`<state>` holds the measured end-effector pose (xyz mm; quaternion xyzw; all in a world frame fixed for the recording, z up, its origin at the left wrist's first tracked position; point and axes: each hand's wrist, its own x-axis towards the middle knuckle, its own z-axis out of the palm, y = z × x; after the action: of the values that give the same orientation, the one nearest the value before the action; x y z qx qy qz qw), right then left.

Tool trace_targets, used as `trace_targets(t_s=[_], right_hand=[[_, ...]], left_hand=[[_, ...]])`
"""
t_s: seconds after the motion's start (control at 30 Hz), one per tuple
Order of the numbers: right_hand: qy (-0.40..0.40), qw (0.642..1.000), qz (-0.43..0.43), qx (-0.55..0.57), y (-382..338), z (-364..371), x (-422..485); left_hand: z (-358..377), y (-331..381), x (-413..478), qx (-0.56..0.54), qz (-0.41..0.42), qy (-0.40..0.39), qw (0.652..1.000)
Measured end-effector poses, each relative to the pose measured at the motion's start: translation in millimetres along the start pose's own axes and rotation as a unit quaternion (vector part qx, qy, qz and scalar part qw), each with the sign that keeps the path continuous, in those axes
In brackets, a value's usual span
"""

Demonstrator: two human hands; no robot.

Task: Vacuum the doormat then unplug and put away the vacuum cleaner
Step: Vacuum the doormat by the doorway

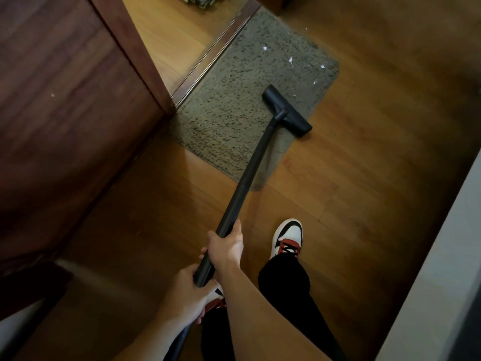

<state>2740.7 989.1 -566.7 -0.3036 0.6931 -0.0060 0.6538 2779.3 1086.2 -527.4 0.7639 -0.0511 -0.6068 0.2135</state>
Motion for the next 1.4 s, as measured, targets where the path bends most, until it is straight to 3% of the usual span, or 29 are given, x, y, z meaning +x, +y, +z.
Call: trace_targets(t_s=[0.37,0.83,1.2,1.4], right_hand=[[-0.001,1.000,0.000,-0.026,4,-16,-3],[0.003,0.997,-0.037,-0.062,-102,-92,84],[0.012,0.995,-0.048,-0.082,-169,-137,135],[0.019,0.993,-0.062,-0.096,-199,-153,160]], left_hand=[[13,2,-11,-0.026,-0.018,-0.025,0.999],[86,120,53,-0.023,0.008,0.010,1.000],[120,196,98,-0.044,-0.022,-0.024,0.998],[132,228,117,-0.046,0.008,-0.031,0.998]])
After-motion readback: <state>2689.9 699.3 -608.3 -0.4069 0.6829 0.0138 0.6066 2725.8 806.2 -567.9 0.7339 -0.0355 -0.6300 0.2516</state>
